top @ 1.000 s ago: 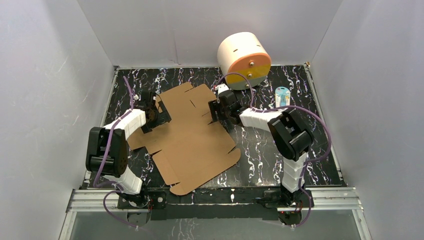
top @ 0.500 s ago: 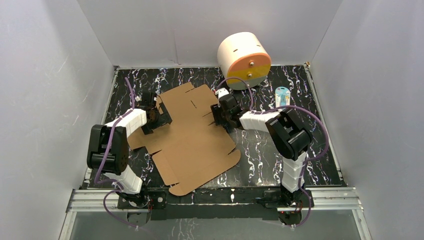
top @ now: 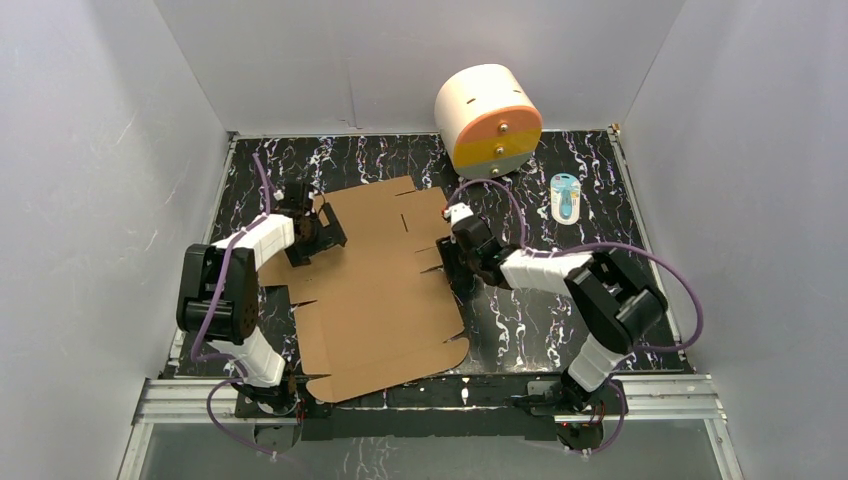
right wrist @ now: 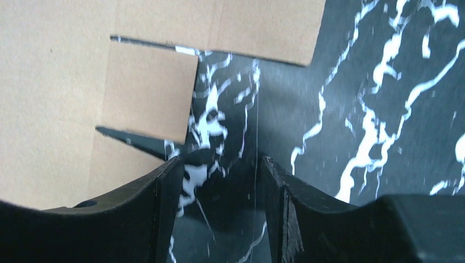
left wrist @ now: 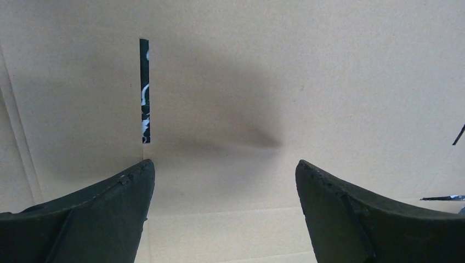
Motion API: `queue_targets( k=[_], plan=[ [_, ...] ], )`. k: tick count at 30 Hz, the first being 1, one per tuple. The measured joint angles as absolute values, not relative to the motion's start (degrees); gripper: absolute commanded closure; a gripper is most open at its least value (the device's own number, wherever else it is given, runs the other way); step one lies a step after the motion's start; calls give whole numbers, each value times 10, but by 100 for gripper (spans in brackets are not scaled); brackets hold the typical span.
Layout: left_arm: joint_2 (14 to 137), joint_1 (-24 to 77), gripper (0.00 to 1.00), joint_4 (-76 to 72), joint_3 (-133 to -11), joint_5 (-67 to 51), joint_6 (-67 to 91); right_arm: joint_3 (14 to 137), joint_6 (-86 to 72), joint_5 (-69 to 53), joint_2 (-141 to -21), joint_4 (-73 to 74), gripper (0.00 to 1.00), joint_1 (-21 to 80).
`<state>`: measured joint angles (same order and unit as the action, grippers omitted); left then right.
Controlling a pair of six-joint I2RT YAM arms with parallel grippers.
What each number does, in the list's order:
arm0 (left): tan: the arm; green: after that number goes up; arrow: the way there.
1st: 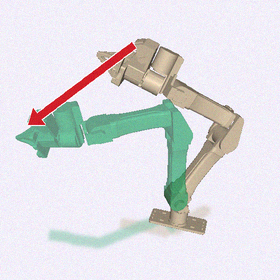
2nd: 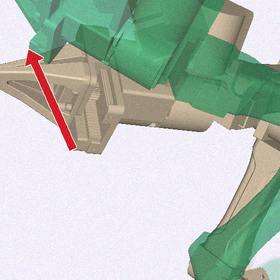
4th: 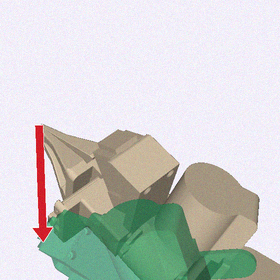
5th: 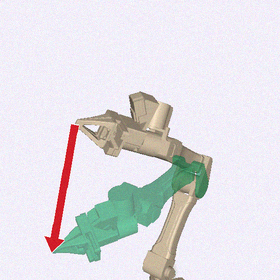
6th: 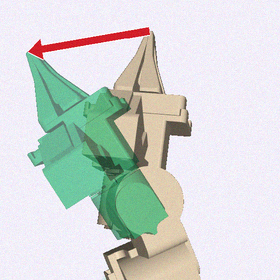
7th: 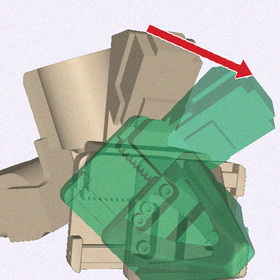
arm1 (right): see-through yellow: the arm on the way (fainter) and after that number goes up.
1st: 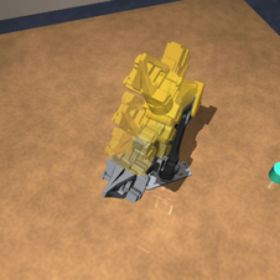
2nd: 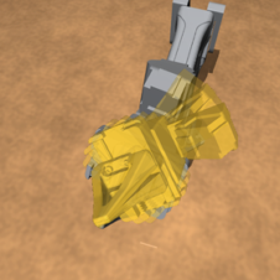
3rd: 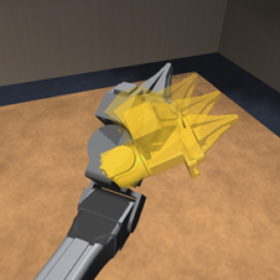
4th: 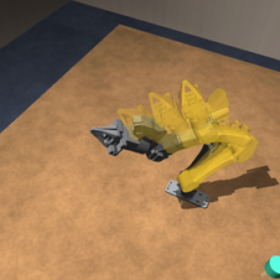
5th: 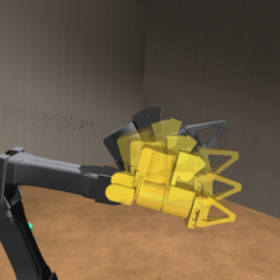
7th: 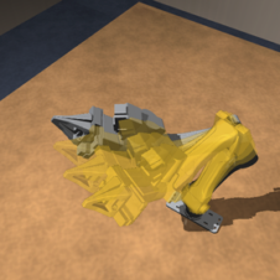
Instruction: Fold the paper box
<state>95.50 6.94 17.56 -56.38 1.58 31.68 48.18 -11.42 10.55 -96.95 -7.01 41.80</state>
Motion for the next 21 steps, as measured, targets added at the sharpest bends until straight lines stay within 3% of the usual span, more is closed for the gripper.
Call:
queue_targets(
  k=[10,21],
  plan=[
    [970,108,4,142,-574,-23,306,412,-136,72,-852,-5,30,413],
    [975,165,4,113,-576,-65,315,505,-117,25,-878,-8,26,355]
  ],
)
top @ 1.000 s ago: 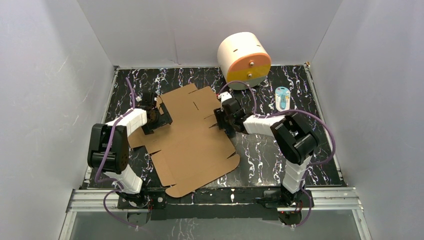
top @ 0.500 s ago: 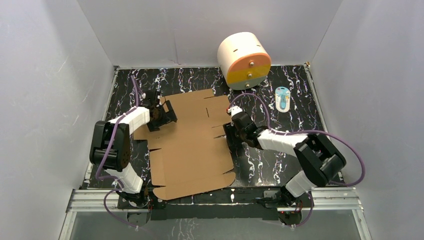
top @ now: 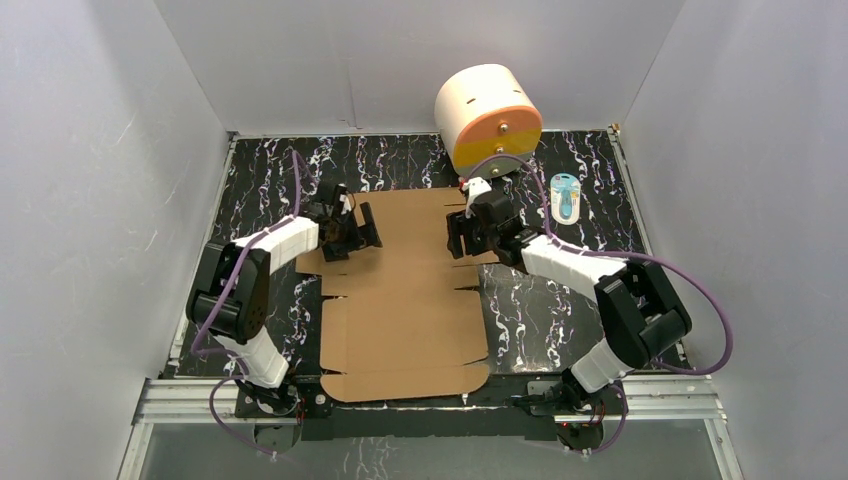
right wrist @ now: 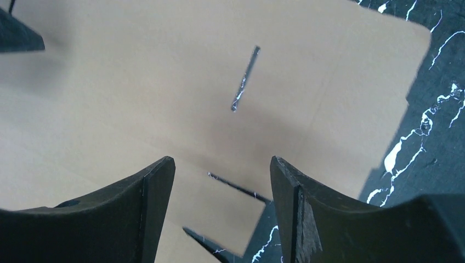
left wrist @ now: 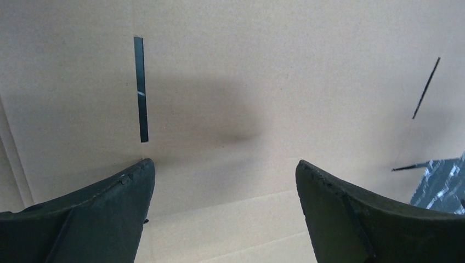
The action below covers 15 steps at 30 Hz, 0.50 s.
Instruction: Fold the paper box
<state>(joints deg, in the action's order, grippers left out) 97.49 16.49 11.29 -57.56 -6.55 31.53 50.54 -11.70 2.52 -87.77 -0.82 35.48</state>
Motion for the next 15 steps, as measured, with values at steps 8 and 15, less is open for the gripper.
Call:
queue_targets(
  k=[8,15],
  plan=[
    [949,191,3,142,-560,-75,334,514,-102,1,-889,-12,19,336],
    [942,123,4,184,-613,-71,313,536,-102,-53,-913,-15,16,313]
  ],
)
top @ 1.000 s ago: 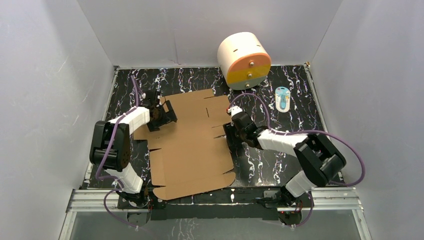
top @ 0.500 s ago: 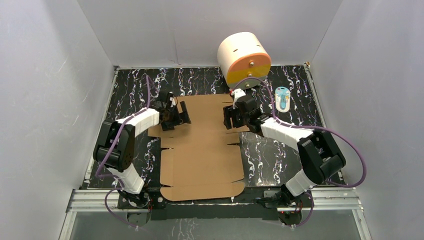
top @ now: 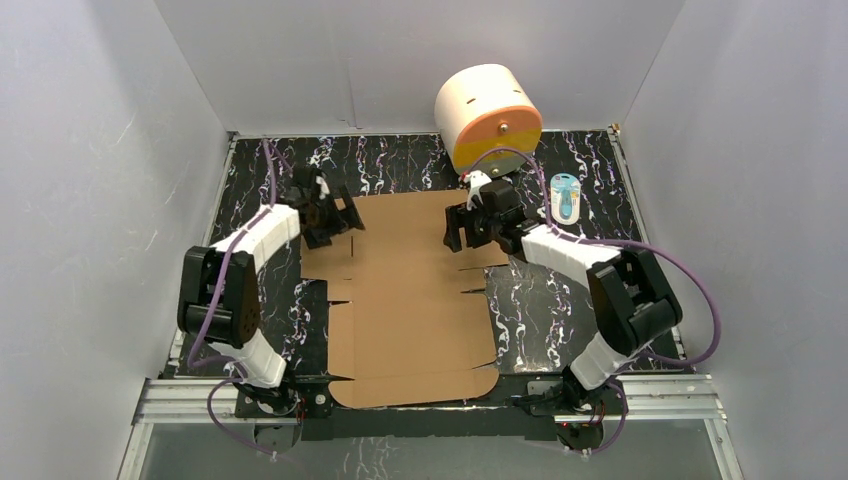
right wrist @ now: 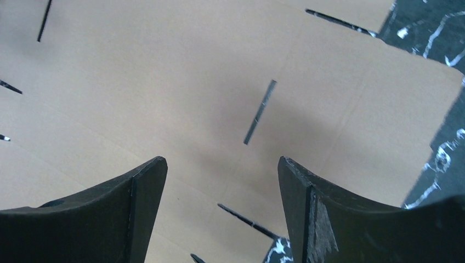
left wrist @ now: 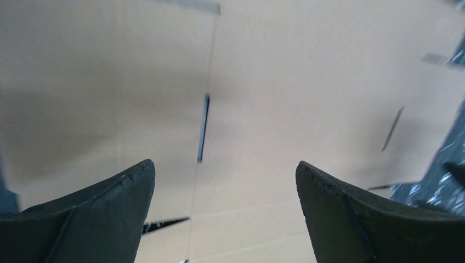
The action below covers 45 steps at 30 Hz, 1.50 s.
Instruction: Fold the paper box
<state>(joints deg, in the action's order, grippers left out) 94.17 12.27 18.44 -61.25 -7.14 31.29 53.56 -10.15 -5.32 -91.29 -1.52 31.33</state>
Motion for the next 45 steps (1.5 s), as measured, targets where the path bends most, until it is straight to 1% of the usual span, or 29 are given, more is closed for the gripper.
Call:
queue_targets(
  k=[6,10,14,19,26,34,40,45],
  plan=[
    [1000,39,5,178,-723,-123,304,562,-103,-93,-956,-41,15,312],
    [1072,24,5,180,-789,-158,298,580,-105,-118,-991,-52,15,312],
    [1129,22,5,182,-820,-178,289,603,-106,-131,-1026,-63,14,312],
    [1150,22,7,188,-818,-203,287,606,-108,-141,-1044,-70,14,312],
    [1137,20,8,152,-771,-242,299,574,-115,-139,-1044,-78,13,312],
    [1087,31,7,123,-691,-278,321,485,-121,-127,-967,-81,11,315],
    [1055,42,7,145,-665,-260,321,458,-122,-121,-917,-42,10,315],
    [1057,36,7,170,-708,-230,312,468,-120,-125,-905,-40,9,315]
  ],
)
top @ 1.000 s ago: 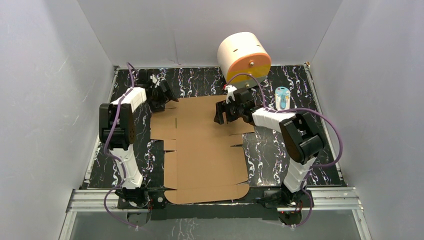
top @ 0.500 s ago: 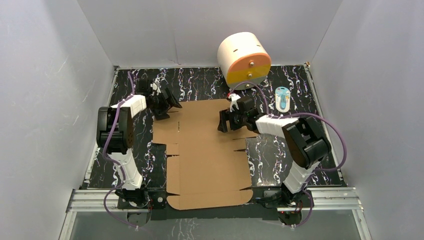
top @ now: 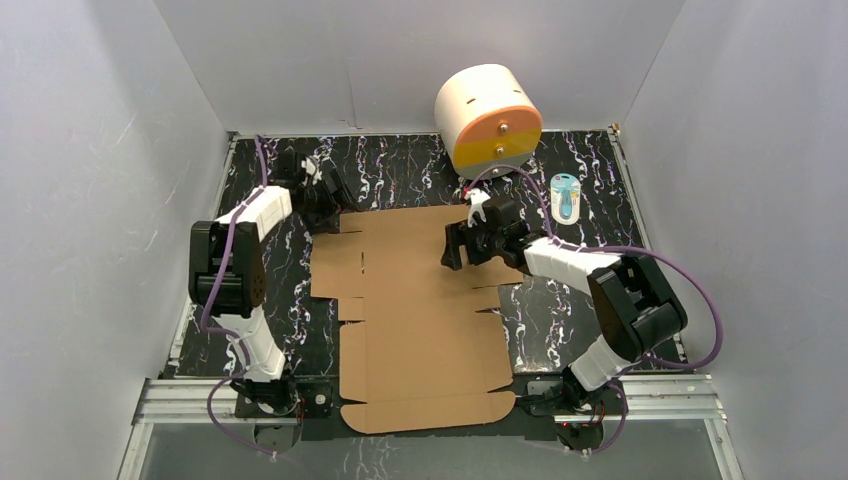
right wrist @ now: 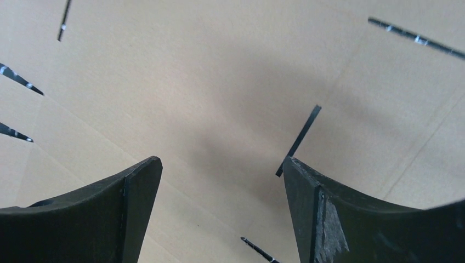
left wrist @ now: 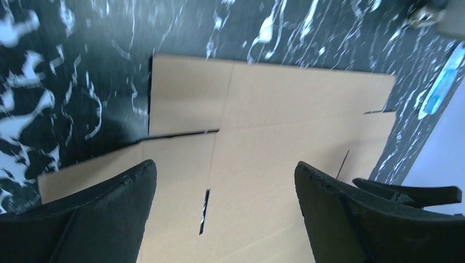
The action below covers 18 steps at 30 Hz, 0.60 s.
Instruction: Fold the paper box
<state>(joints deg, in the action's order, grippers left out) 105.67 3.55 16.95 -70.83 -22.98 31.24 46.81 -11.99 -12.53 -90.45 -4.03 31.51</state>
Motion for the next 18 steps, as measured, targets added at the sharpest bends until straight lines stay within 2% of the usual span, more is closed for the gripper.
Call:
queue_targets(
  k=[8,18],
  plan=[
    [1124,30,8,168,-809,-215,297,534,-123,-154,-953,-76,12,315],
    [1169,25,10,182,-827,-212,289,557,-133,-167,-1024,-96,14,317]
  ],
)
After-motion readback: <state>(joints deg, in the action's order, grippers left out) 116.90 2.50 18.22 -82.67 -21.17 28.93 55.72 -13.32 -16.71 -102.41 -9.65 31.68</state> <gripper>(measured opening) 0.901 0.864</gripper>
